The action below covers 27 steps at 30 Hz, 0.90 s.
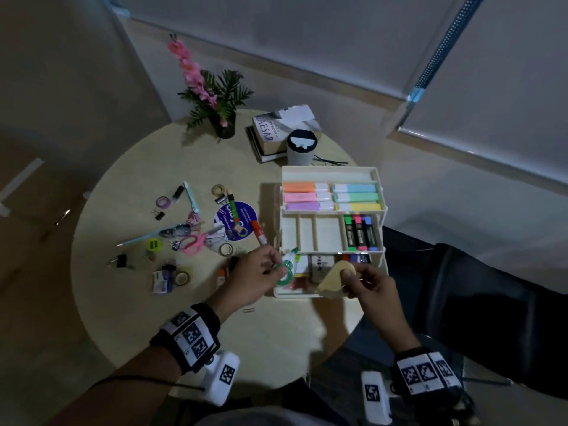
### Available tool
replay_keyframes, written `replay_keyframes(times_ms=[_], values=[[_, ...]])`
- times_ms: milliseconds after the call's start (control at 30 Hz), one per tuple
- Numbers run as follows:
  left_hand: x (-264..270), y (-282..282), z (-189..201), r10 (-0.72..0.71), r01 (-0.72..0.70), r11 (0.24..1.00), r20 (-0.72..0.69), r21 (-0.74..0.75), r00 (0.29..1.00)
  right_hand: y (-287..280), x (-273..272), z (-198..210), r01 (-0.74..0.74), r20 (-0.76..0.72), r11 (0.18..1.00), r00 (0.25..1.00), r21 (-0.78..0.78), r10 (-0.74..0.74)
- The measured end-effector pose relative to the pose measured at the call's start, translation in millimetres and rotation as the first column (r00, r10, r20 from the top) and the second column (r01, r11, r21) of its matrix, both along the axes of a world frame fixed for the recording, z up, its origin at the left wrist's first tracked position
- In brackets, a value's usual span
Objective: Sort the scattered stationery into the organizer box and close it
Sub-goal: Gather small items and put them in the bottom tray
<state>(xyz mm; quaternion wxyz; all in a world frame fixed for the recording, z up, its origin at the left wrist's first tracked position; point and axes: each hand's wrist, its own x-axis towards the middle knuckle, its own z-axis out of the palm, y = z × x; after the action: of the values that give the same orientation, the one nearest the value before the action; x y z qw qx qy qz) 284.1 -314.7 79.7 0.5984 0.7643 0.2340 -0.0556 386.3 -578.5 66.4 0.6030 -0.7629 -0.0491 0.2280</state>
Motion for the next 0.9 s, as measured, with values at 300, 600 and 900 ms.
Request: replay_keyframes(times_ms=[300, 600, 900], values=[[31, -67, -23, 0.024, -0.034, 0.998, -0.184, -0.049, 0.983, -49, 4, -3, 0.108, -0.059, 0.993, 0.993, 0.038, -0.105], [59, -96, -49, 0.161, -0.139, 0.985, -0.233, 0.105, 0.959, -60, 11, -2, 0.207, -0.089, 0.970, 0.976, 0.126, -0.197], [67, -108, -66, 0.174, -0.102, 0.944, -0.210, 0.315, 0.962, -63, 17, -1, 0.125, -0.187, 0.986, 0.977, 0.111, -0.103]])
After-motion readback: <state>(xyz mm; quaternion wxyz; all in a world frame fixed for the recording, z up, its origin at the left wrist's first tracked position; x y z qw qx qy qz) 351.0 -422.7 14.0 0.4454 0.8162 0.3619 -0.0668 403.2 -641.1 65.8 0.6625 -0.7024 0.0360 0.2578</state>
